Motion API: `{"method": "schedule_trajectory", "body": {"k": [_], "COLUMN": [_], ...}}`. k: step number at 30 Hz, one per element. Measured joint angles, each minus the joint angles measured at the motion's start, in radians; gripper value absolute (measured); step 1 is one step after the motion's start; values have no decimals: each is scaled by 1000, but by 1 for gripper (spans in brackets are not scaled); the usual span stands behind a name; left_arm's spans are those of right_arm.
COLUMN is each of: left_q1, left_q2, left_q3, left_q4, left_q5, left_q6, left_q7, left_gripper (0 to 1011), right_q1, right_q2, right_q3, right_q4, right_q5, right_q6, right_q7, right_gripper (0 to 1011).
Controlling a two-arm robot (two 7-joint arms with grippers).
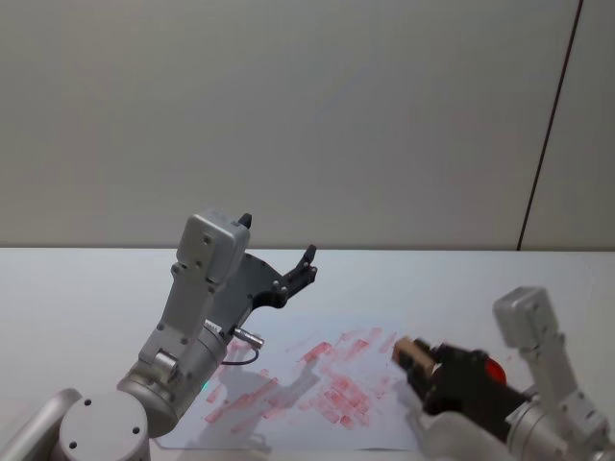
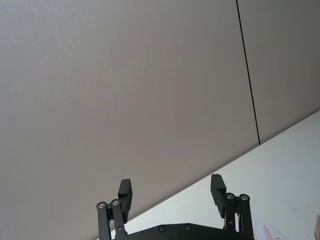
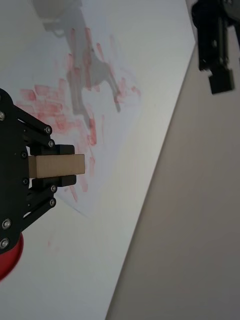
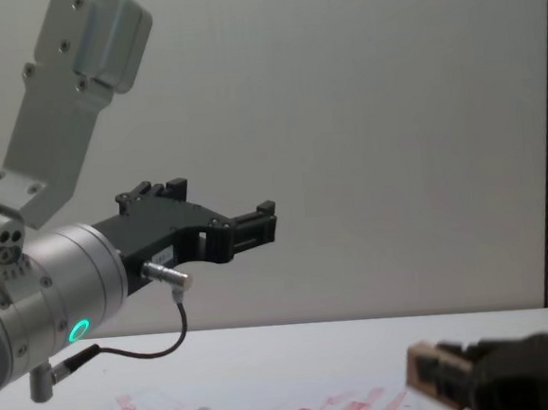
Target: Use the one hand to pick up the stamp and affix it onto the A4 paper.
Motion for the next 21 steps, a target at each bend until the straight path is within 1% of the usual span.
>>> {"method": "schedule_trajectory", "body": {"k": [7, 15, 21], "left_q1": [0, 0, 0], "left_q2": [0, 0, 0], "left_q3": [0, 0, 0], "left_q4": [0, 0, 0], "left_q5": [0, 0, 0], "left_q6": [0, 0, 0], "left_q7": [0, 0, 0], "left_gripper": [1002, 1003, 1002], "right_q1": [25, 38, 38], "right_q2": [10, 23, 32], "right_q3": [34, 58, 68], "right_q4": [-2, 11, 22], "right_q5": [30, 35, 33], "right_q6": [-11, -13, -10], "right_q7": [-59, -93, -107], "right_gripper": [217, 217, 217]}}
